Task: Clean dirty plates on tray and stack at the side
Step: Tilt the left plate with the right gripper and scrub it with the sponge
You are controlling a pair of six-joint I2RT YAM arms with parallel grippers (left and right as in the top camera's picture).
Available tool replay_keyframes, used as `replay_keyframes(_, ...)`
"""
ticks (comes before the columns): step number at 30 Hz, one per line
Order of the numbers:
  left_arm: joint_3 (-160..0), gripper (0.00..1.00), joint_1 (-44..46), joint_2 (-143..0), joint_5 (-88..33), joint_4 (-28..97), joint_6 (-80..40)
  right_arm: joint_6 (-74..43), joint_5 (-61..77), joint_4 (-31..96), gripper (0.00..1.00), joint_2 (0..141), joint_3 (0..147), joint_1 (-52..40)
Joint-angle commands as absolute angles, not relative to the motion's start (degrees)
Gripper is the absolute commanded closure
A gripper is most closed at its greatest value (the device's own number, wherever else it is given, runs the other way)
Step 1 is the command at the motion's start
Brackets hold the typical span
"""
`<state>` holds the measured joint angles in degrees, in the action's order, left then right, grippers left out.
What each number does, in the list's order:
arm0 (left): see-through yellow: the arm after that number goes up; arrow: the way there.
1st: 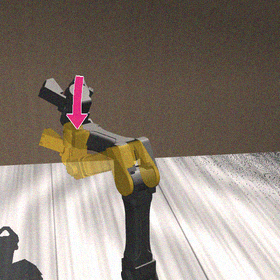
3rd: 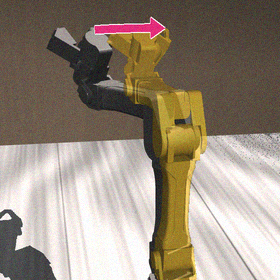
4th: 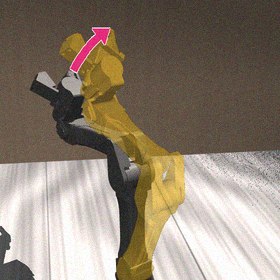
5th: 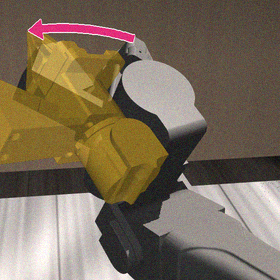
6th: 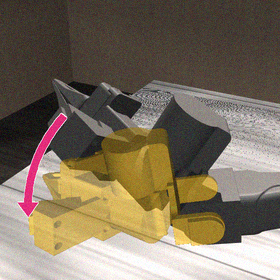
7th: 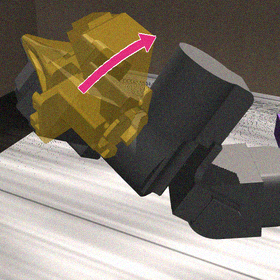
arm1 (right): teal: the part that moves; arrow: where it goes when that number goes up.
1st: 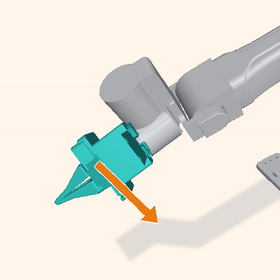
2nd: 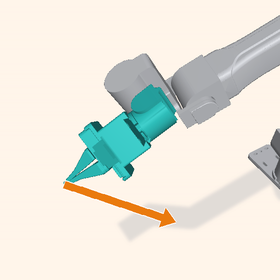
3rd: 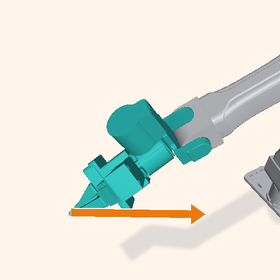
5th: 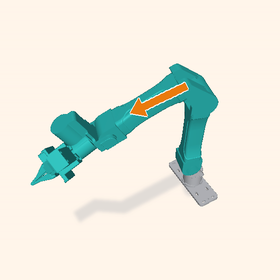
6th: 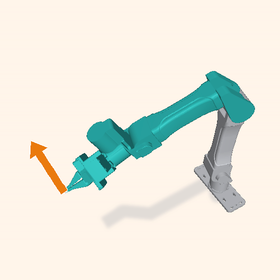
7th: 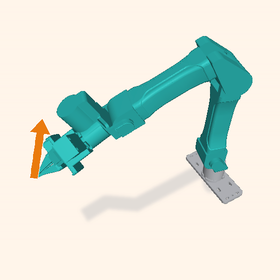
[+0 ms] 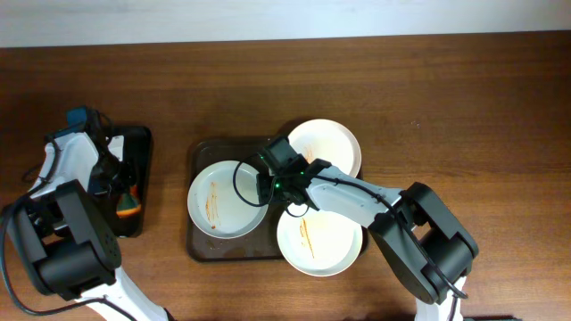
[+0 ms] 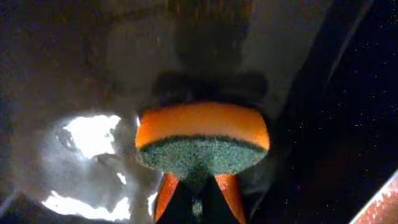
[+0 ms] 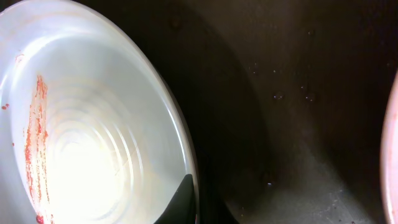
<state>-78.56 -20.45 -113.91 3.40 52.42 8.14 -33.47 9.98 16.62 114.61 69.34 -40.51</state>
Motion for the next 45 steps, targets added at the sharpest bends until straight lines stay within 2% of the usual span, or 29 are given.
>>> replay_keyframes(1,-80.16,1.00,-20.78,-113.93,3.44,51.00,8.29,-33.65,9.61,16.19,0.96,115.66,69.82,-40.69)
replay_keyframes(6,-82.28,1.00,-20.78,-113.86,4.25,52.84,8.25,-33.47,9.87,16.47,0.96,115.26,70.00,-38.85)
replay_keyframes(9,-95.15,1.00,-20.78,-113.27,-0.08,64.51,7.18,-31.86,10.09,17.34,0.96,112.95,70.74,-38.50)
replay_keyframes(12,-110.89,1.00,-18.33,-112.03,-10.46,78.15,7.18,-31.81,9.78,17.54,0.96,112.12,70.85,-38.48)
replay_keyframes(14,-111.22,1.00,-14.17,-110.74,-10.72,80.44,7.18,-31.83,9.34,17.54,0.96,112.12,70.85,-38.46)
replay_keyframes(16,-107.31,1.00,-5.56,-110.76,-10.79,80.73,5.06,-32.03,9.98,18.50,0.96,112.12,70.83,-37.01)
replay_keyframes(18,-102.56,1.00,-1.30,-110.76,-10.74,77.23,3.42,-32.01,10.09,18.65,0.96,112.12,70.83,-36.56)
replay_keyframes(24,-72.05,1.00,9.85,-110.76,-10.22,50.52,-6.96,-32.03,10.07,18.85,0.96,112.99,70.78,-36.62)
replay_keyframes(26,-65.49,1.00,10.72,-110.76,-4.69,45.69,-15.55,-32.03,10.04,19.11,0.96,112.99,70.78,-36.62)
replay_keyframes(28,-64.60,1.00,10.76,-110.74,-8.47,49.45,-13.82,-32.03,10.02,19.16,0.96,112.99,70.78,-36.62)
replay_keyframes(29,-64.60,1.00,10.76,-110.74,-20.67,51.99,-4.21,-32.03,10.02,19.11,0.96,112.99,70.78,-36.62)
replay_keyframes(30,-64.60,1.00,10.76,-110.74,-26.46,53.34,0.43,-32.03,10.02,19.14,0.96,112.99,70.78,-36.62)
replay_keyframes(31,-64.66,1.00,10.70,-110.74,-26.65,53.67,1.48,-32.01,10.02,19.27,0.96,112.99,70.78,-36.62)
replay_keyframes(33,-66.02,1.00,10.09,-110.74,-19.73,53.49,0.62,-32.01,10.02,19.27,0.96,112.99,70.78,-36.62)
replay_keyframes(36,-73.01,1.00,8.82,-110.74,6.74,53.45,-11.00,-32.01,9.96,19.25,0.96,113.01,70.78,-36.62)
replay_keyframes(38,-75.85,1.00,8.82,-110.74,13.50,53.76,-14.13,-32.01,9.80,19.27,0.96,113.03,70.78,-36.62)
replay_keyframes(40,-75.88,1.00,9.26,-110.74,11.16,57.93,-14.11,-32.03,9.82,19.27,0.96,113.56,70.78,-36.62)
replay_keyframes(42,-75.85,1.00,10.15,-110.74,0.99,62.06,-13.19,-32.03,9.85,19.25,0.96,113.65,70.78,-36.62)
replay_keyframes(43,-75.85,1.00,10.70,-110.74,-7.81,62.15,-8.80,-32.03,9.85,19.27,0.96,113.65,70.78,-36.62)
replay_keyframes(44,-75.85,1.00,10.72,-110.74,-15.97,60.64,-4.51,-32.03,9.96,19.49,0.96,113.65,70.78,-36.64)
replay_keyframes(45,-75.88,1.00,10.72,-110.76,-18.70,57.80,-3.79,-32.03,10.72,19.97,0.96,113.65,70.78,-36.73)
